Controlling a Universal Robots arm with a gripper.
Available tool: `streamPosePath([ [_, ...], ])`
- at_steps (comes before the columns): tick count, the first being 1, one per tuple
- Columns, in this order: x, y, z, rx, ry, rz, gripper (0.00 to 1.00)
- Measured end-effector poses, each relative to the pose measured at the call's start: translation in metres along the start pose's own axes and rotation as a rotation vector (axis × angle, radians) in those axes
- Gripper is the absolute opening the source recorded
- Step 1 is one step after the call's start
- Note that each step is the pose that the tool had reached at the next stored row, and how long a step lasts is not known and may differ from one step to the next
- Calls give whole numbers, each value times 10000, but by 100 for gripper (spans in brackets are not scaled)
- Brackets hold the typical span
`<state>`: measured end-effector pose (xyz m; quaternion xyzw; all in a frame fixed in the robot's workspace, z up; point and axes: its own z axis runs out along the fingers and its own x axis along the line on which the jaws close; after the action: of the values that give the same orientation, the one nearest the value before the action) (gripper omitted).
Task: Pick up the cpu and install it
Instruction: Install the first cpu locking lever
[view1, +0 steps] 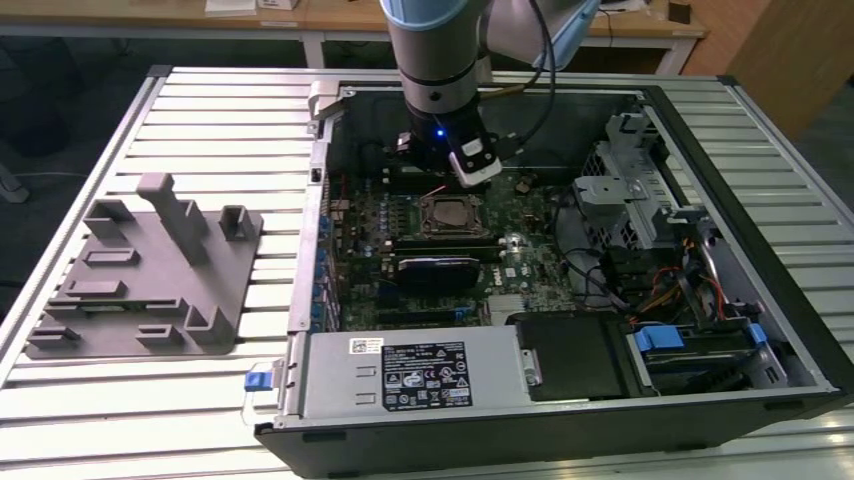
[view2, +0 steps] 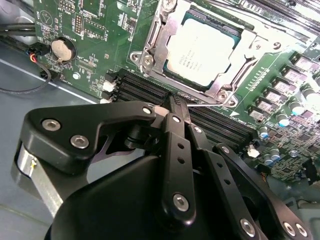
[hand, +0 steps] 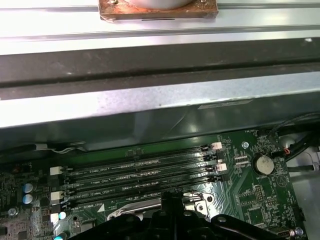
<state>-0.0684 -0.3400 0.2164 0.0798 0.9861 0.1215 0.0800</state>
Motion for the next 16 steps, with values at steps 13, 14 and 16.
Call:
streamPosePath([
  [13,4,-6,31,29,-72,210,11],
  [14,5,-5,33,33,-81,240,11],
  [16,7,2,41,48,-112,352,11],
])
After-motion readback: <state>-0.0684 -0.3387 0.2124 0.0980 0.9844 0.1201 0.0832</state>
